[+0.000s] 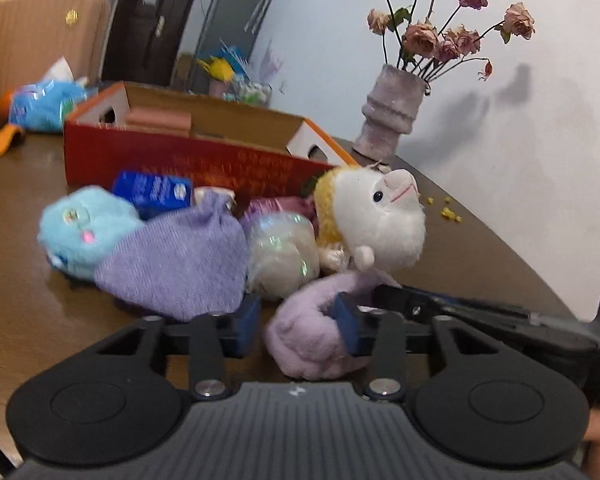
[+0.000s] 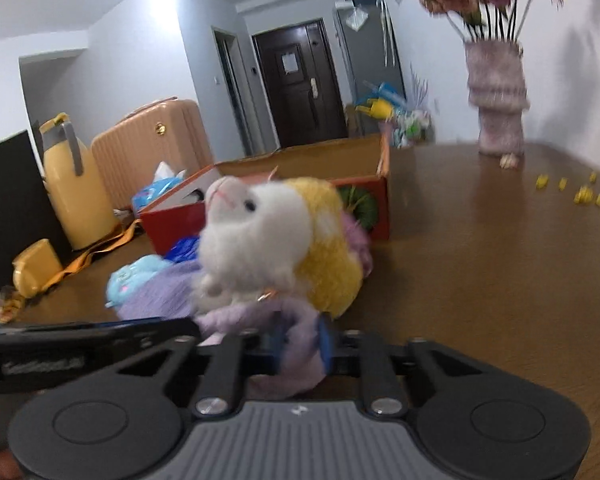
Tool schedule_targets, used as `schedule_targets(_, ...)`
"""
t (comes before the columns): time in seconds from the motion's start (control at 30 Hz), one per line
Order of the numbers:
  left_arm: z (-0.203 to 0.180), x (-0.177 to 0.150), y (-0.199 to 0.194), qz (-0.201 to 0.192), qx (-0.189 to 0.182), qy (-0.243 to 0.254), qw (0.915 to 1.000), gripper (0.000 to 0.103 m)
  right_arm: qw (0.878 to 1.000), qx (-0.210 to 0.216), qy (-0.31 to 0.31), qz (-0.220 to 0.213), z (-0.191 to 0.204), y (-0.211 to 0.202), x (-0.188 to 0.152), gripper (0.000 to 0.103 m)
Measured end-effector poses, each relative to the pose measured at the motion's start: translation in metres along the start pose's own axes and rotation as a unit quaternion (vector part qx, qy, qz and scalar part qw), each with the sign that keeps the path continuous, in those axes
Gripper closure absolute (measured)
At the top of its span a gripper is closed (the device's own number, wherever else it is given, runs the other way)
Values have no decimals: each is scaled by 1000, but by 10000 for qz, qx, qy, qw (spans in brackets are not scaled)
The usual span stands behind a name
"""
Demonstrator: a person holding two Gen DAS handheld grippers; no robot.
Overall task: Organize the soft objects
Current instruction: 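Close both grippers on the lavender fuzzy headband and lift it, then carry the headband into the red box and open the grippers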
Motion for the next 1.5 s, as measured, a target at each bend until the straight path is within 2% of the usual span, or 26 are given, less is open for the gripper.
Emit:
schedule_targets(0.1,6,-11,-18,40,-111,165,9998,73,9998,159,-1,-101,13,-14,-15,88)
schedule_targets(0.33,20,-43,-65,-201,73,601,9980,85,9995,260,40,-183,49,-42,-45,82)
schedule_targets(0.43,28,-55,-77,-214,217,682,9972,87,9998,170,-37,-111,64,-51,-50,70)
schedule_targets(0.5,33,-59,-84,-264,295,658,9971,88,9999,-12,-129,-83,77,-54,-52,57)
schedule_targets(0.53,36,-61,-88,-298,327,643,9969,88,9998,-74,-193,-61,83,-56,-54,55)
schedule_targets(0.83,47,-65,-115,-515,256,575,9967,89,9961,-23,-779,-408,121,-70,-58,52)
schedule_targets(0.93,50,-66,-114,-512,301,535,9968,89,9945,-129,-923,-469,127,-71,-58,53)
schedule_targets(0.97,51,-66,-114,-519,298,514,9969,88,9939,-169,-969,-494,128,-70,-57,54)
schedule_targets(1.03,50,-66,-114,-555,253,517,9968,84,9936,-165,-996,-505,129,-69,-55,65)
schedule_targets(1.1,49,-65,-111,-540,264,551,9967,71,9943,-82,-976,-423,129,-64,-54,84)
schedule_targets(1.13,48,-66,-109,-531,282,538,9967,67,9949,-53,-939,-364,128,-62,-54,86)
schedule_targets(1.2,49,-65,-104,-510,310,516,9969,66,9956,6,-873,-346,126,-61,-55,89)
schedule_targets(1.27,50,-64,-101,-477,316,525,9970,76,9956,42,-864,-364,125,-61,-56,92)
schedule_targets(1.3,51,-63,-101,-473,318,518,9970,85,9954,14,-876,-376,124,-62,-55,93)
schedule_targets(1.4,53,-55,-104,-472,185,390,9980,89,9954,25,-856,-431,122,-64,-51,96)
schedule_targets(1.5,48,-41,-111,-632,92,402,9971,90,9946,121,-823,-626,119,-71,-38,96)
Point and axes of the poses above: each gripper's, at about its wrist camera, not at the fingertips, and y roughly the way its jaws point, z to its left, x to its top, the point moved 2 cm from there along y, roughly the way its jaws point, and after that the axes turned 10 degrees about -y, right-handed, at the moved point
